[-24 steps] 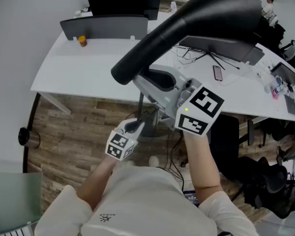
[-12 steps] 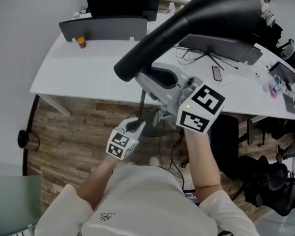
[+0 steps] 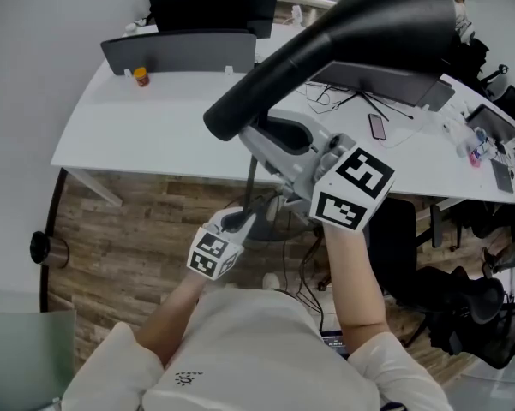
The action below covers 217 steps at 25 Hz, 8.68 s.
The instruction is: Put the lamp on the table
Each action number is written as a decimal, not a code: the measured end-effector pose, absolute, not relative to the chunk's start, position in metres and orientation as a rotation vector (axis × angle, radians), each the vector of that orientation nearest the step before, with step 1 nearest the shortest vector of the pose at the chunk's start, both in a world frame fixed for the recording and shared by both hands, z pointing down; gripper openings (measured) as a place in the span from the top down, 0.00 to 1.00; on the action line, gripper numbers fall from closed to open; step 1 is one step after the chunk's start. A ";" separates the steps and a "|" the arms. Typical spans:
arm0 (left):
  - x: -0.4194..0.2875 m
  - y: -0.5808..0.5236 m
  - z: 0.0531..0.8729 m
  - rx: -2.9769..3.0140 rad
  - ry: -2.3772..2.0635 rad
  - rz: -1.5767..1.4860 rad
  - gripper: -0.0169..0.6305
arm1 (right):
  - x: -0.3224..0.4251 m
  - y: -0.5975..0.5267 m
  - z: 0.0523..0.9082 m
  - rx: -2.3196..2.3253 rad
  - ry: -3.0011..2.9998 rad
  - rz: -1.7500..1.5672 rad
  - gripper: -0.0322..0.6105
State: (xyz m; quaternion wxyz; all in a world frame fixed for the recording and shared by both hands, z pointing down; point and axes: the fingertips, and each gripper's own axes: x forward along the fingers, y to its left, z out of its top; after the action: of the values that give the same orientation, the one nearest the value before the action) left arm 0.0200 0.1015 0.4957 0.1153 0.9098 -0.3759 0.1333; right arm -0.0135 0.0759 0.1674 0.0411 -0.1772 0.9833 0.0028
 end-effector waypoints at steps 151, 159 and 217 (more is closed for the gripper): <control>-0.018 -0.435 0.567 2.769 -0.850 0.561 0.94 | -0.027 -0.461 0.241 -0.957 3.022 -0.082 0.89; -0.024 -0.467 0.586 2.775 -0.836 0.568 0.94 | -0.032 -0.493 0.259 -0.982 3.026 -0.097 0.90; -0.052 -0.578 0.682 2.783 -0.704 0.624 0.93 | -0.059 -0.594 0.355 -1.101 3.074 -0.170 0.90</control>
State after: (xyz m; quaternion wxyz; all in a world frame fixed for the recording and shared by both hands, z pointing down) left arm -0.0515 -0.5778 0.6818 0.1016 0.9425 -0.2384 0.2112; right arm -0.0593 -0.5940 0.3549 -0.0640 -0.3359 0.9383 -0.0520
